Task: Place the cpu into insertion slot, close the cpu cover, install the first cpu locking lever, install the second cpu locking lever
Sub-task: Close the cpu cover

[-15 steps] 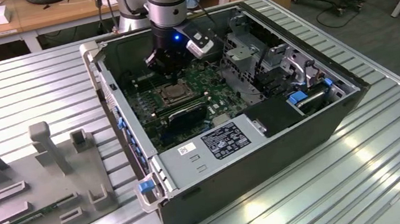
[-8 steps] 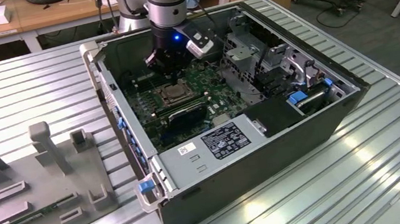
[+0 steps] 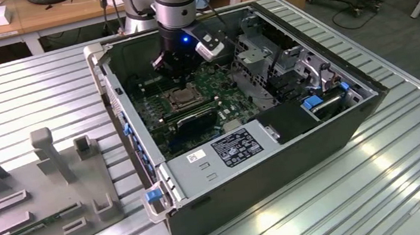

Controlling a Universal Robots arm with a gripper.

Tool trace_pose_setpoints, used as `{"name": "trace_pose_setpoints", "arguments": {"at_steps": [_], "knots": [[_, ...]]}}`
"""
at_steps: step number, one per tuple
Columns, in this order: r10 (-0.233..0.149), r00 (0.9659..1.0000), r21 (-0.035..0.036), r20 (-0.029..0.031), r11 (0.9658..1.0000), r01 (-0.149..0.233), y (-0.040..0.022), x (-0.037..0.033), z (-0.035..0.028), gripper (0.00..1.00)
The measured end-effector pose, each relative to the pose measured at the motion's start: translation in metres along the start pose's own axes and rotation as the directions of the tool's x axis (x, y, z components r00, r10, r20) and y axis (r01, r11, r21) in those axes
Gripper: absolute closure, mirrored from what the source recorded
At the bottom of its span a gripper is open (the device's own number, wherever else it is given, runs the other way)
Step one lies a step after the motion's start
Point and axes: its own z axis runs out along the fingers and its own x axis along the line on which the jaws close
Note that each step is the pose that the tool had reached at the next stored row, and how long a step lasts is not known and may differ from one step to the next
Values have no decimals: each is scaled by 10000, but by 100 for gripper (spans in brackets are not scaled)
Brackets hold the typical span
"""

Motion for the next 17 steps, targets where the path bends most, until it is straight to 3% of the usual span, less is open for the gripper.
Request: {"name": "trace_pose_setpoints", "arguments": {"at_steps": [17], "knots": [[0, 10000, -1, -5, 10000, 0, -4, 70, 30, 89]]}}
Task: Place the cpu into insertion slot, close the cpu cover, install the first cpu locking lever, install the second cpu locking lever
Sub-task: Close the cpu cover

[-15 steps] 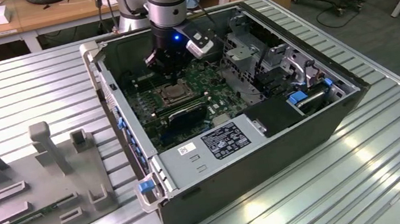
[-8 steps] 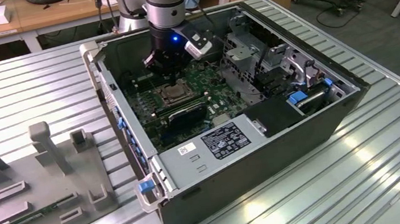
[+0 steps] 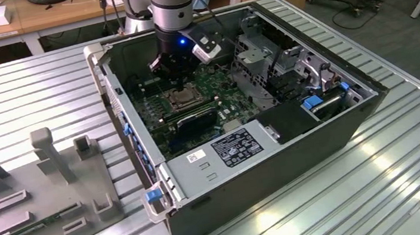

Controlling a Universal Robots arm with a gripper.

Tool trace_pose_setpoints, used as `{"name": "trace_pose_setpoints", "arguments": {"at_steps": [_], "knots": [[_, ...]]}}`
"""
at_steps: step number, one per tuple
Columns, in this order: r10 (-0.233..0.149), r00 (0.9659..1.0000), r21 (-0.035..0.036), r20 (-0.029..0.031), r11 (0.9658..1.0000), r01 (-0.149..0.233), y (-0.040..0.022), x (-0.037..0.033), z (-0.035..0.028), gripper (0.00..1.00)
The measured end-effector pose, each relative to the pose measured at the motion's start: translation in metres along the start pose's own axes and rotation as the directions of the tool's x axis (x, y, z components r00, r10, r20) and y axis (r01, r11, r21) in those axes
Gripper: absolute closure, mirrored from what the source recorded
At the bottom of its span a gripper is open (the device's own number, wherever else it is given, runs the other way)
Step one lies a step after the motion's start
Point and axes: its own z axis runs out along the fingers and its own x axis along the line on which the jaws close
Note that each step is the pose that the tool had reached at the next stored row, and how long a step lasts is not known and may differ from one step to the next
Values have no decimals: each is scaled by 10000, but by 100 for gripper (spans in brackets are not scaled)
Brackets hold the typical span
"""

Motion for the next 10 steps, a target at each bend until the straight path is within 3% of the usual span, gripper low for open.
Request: {"name": "trace_pose_setpoints", "arguments": {"at_steps": [10], "knots": [[0, 10000, -1, 5, 10000, 0, -18, 70, 53, 89]]}}
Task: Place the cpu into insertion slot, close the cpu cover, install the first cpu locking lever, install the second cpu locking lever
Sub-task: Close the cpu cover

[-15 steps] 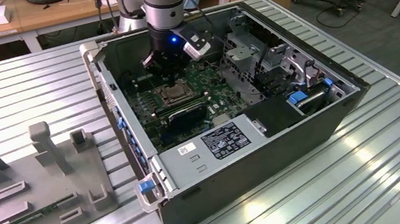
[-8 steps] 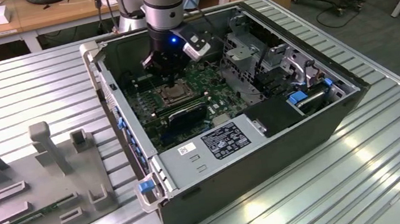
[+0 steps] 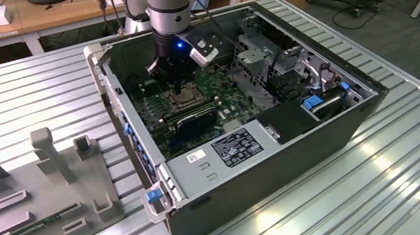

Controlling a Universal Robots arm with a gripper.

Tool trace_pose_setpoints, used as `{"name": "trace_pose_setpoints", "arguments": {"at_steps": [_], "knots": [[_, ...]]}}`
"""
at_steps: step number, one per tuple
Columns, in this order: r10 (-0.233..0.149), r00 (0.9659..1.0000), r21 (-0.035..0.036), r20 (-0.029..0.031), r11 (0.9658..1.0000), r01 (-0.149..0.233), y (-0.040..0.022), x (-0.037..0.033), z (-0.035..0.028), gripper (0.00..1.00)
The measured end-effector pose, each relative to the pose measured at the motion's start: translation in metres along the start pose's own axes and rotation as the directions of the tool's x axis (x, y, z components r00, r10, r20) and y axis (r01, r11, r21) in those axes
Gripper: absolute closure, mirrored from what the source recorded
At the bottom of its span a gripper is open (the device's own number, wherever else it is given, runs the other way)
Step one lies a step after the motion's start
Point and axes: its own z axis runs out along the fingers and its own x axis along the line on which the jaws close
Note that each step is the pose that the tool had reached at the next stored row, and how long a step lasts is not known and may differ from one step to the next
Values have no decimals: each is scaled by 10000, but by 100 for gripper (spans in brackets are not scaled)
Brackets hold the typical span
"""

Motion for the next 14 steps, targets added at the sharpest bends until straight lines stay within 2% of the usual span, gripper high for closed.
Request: {"name": "trace_pose_setpoints", "arguments": {"at_steps": [14], "knots": [[-49, 10000, -2, 7, 10000, 49, -42, 34, 32, 89]]}}
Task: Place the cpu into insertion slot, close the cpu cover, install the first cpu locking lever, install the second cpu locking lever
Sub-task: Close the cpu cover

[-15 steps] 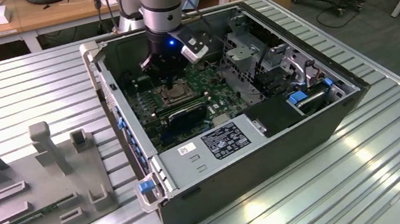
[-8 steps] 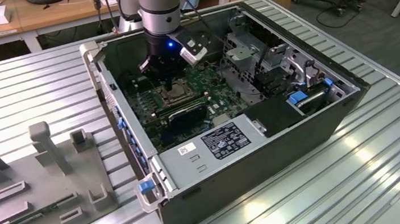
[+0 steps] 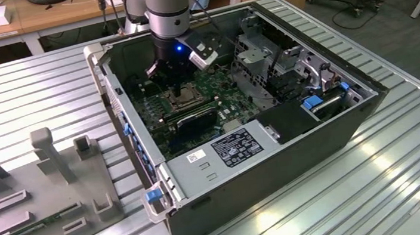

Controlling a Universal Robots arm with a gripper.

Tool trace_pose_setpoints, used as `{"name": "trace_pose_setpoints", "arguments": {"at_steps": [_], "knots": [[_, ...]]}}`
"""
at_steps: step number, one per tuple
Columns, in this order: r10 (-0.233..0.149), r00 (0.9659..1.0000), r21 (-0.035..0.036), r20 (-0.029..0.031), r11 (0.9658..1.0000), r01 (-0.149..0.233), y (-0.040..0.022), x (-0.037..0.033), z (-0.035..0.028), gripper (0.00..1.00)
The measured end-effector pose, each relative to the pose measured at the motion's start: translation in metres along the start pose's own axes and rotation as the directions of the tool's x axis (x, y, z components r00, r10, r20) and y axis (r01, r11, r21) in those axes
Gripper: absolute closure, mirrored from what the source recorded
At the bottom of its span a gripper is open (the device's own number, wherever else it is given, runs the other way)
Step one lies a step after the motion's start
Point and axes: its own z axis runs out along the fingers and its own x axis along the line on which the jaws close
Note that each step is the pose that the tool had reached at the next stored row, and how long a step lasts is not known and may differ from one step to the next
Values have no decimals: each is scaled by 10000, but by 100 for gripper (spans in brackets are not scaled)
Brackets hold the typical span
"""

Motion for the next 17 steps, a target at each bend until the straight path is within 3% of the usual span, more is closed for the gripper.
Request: {"name": "trace_pose_setpoints", "arguments": {"at_steps": [17], "knots": [[-5, 10000, 1, 6, 10000, 5, -5, 35, 32, 89]]}}
